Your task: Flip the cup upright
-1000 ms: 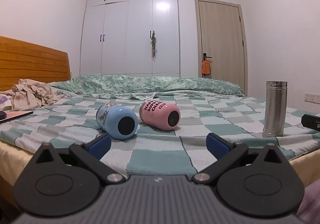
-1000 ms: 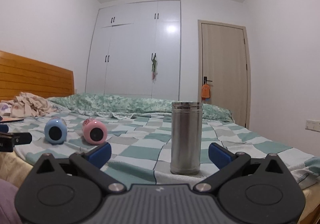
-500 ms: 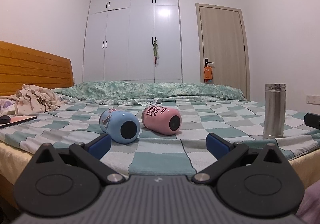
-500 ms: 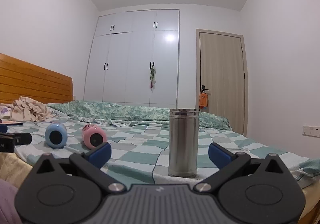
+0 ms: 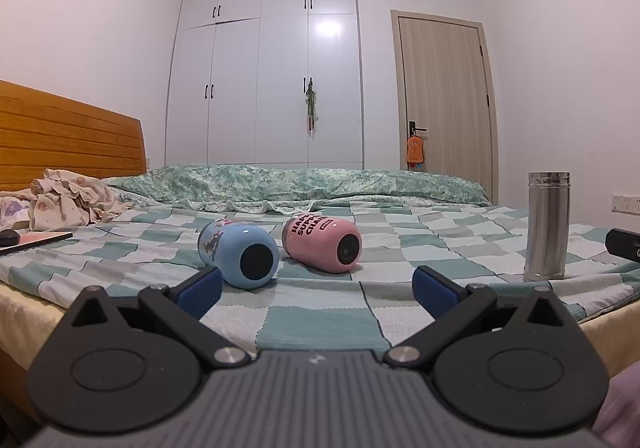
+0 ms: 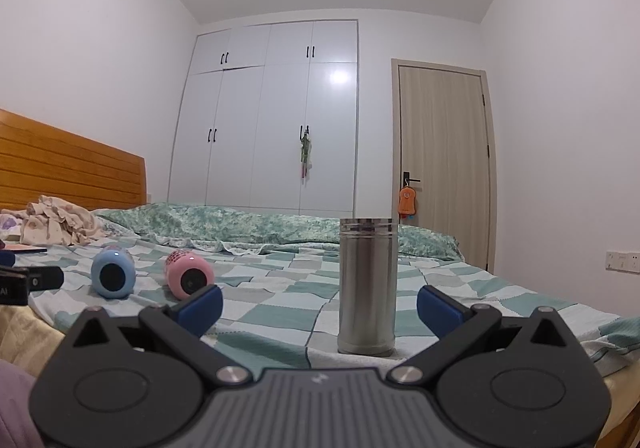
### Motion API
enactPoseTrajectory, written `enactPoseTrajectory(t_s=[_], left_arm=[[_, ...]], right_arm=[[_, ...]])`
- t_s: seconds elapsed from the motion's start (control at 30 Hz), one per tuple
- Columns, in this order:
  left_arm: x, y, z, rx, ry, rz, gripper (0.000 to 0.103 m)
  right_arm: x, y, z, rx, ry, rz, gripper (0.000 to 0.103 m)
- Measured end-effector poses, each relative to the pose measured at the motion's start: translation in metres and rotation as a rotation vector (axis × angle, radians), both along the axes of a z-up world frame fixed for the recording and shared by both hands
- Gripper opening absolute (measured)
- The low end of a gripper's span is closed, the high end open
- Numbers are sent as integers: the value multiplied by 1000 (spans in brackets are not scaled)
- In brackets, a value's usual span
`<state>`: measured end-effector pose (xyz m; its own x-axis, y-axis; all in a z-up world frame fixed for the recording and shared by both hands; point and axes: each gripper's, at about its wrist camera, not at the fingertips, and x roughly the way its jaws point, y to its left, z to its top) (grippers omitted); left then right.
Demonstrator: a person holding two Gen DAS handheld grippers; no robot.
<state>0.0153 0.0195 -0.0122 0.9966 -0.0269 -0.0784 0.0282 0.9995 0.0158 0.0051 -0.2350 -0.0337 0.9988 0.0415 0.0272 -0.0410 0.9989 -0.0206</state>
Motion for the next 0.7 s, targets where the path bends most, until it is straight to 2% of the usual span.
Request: enactPoseTrajectory(t_s=[0.7], left_arm=[[-1,-1,0,0,-1,-2,103]], right_arm=[[-1,1,-1,-1,-3,2,103]])
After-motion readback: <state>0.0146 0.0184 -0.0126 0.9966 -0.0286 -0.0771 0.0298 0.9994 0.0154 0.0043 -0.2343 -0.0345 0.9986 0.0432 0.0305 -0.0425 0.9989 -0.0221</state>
